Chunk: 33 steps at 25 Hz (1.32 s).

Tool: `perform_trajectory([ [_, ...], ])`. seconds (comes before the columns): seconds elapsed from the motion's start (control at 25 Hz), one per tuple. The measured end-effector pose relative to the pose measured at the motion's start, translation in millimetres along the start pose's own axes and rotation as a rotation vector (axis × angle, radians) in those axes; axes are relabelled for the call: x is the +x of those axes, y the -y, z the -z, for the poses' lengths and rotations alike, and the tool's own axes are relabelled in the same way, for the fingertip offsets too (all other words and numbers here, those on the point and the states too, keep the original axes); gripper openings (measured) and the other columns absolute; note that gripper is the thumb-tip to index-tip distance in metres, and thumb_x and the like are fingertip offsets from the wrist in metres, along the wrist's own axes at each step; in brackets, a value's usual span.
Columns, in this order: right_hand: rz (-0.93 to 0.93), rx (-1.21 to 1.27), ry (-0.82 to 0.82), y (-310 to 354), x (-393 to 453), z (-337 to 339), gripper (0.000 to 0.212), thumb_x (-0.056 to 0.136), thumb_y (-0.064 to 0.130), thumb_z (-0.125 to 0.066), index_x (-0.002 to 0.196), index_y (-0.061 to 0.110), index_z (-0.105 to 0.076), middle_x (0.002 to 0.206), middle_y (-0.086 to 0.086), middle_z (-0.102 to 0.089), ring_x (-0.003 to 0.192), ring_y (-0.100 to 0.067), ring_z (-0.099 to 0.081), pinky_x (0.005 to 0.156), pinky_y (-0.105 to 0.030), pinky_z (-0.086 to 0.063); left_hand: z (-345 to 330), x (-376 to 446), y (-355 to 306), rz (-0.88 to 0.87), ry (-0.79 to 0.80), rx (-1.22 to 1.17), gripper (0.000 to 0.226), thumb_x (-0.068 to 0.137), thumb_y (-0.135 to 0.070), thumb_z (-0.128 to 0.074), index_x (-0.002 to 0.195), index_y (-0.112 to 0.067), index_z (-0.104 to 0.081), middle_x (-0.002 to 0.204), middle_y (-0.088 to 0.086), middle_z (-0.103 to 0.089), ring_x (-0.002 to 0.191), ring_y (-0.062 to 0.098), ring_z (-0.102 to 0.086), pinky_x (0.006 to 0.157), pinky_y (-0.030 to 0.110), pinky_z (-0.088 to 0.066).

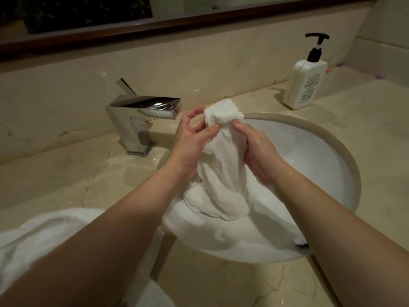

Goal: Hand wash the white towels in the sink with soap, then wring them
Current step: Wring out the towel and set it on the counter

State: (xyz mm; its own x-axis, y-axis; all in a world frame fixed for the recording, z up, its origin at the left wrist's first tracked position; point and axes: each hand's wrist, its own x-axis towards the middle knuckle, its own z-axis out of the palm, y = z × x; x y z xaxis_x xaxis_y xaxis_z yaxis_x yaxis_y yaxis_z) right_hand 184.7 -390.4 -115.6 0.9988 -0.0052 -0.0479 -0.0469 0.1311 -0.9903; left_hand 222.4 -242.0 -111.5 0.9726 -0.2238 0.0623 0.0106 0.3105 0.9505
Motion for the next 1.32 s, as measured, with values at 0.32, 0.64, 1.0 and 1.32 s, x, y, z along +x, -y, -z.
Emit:
perform_trajectory([
  [0.32, -0.051, 0.082, -0.149, 7, -8, -2, 0.038, 0.100, 0.033, -0.048, 0.114, 0.005, -0.071, 0.105, -0.015, -0.076, 0.101, -0.029, -0.072, 0.098, -0.045, -0.053, 7, 5, -2, 0.067, 0.058, 0.130, 0.043, 0.077, -0.018, -0.080, 0.117, -0.017, -0.065, 0.097, -0.002, -0.073, 0.085, 0.011, -0.068, 0.073, 0.023, -0.054],
  [0.64, -0.057, 0.008, -0.139, 21, -16, 26, 0.047, 0.099, 0.045, -0.056, 0.121, 0.006, -0.068, 0.111, -0.011, -0.075, 0.105, -0.025, -0.072, 0.097, -0.040, -0.056, 1, -3, 13, 0.212, 0.210, 0.361, 0.046, 0.096, -0.048, -0.064, 0.124, -0.013, -0.068, 0.119, 0.007, -0.074, 0.112, 0.023, -0.071, 0.101, 0.044, -0.054],
  [1.0, 0.052, -0.002, -0.229, 35, -27, 45, 0.027, 0.101, 0.034, -0.056, 0.118, 0.016, -0.068, 0.110, -0.005, -0.076, 0.104, -0.022, -0.072, 0.100, -0.047, -0.053, -43, -5, -9, 0.082, 0.019, 0.077, 0.053, 0.101, -0.043, -0.060, 0.135, -0.003, -0.057, 0.126, 0.015, -0.070, 0.117, 0.027, -0.068, 0.104, 0.046, -0.053],
  [1.32, 0.010, -0.251, -0.193, 44, -20, 50, 0.039, 0.104, 0.041, -0.046, 0.114, 0.015, -0.074, 0.100, 0.003, -0.075, 0.096, -0.011, -0.067, 0.092, -0.036, -0.049, -56, -2, 8, 0.203, 0.205, 0.041, 0.044, 0.098, -0.029, -0.066, 0.132, -0.001, -0.061, 0.126, 0.018, -0.070, 0.118, 0.031, -0.068, 0.106, 0.045, -0.051],
])
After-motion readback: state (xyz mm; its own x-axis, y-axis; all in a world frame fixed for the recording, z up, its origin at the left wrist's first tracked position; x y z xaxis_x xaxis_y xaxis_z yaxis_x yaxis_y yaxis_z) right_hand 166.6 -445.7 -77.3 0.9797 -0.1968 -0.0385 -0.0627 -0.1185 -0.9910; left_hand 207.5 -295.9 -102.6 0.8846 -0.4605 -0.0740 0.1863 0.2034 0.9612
